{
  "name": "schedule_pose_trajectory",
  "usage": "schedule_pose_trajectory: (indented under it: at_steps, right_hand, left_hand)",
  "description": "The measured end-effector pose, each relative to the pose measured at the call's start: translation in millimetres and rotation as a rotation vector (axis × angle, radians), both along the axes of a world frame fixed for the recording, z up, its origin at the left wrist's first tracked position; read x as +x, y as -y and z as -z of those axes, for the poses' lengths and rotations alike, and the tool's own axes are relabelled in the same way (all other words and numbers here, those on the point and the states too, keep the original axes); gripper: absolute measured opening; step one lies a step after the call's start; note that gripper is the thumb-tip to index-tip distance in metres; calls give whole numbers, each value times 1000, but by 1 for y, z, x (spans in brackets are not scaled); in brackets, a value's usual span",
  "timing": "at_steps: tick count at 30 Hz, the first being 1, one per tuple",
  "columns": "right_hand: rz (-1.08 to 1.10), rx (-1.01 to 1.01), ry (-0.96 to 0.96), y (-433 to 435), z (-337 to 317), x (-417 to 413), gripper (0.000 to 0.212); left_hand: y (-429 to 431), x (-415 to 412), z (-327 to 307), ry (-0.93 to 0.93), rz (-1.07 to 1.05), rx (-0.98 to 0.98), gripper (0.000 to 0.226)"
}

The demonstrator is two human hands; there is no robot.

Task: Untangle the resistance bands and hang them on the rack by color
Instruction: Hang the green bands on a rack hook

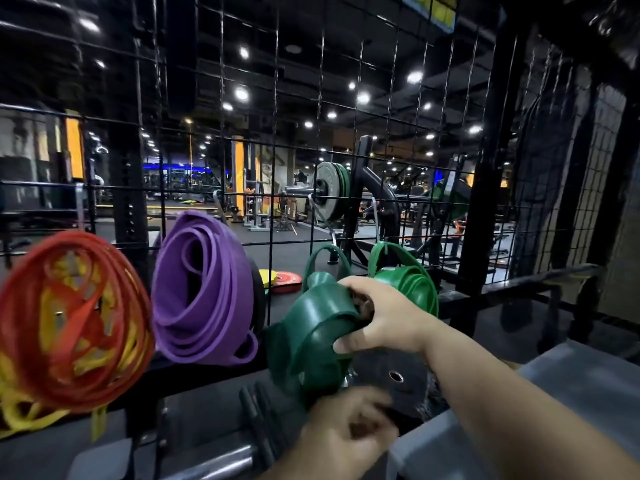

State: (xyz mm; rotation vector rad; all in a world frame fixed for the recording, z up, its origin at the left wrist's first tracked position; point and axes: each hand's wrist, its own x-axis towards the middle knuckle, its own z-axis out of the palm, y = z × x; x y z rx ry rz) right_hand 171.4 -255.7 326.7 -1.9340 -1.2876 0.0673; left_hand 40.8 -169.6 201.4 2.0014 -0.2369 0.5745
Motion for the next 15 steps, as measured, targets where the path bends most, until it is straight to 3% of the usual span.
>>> schedule_pose_trajectory:
  at_steps: [1,4,5,7,10,15]
  right_hand:
    - [0,12,-26,1,0,1,65]
    - [22,13,-62,3,-3,4,62]
    - [30,5,-64,4,-4,3,60]
    - [45,-5,-71,3,-6,2,58]
    - [61,-3,-84,4,-7,1,56]
    - [91,-14,-56,7,-9,3,57]
  left_hand:
    - [2,-7,-8,99,-93,67,23]
    - [-15,-32,-23,636,-519,235,22]
    - [-19,-31,-27,786,-637,299,31]
    - [-27,-23,-32,812,-758,377,62]
    - [-27,-13,-35,685,-798,491,90]
    - [-14,-2,-30,569,-741,475,97]
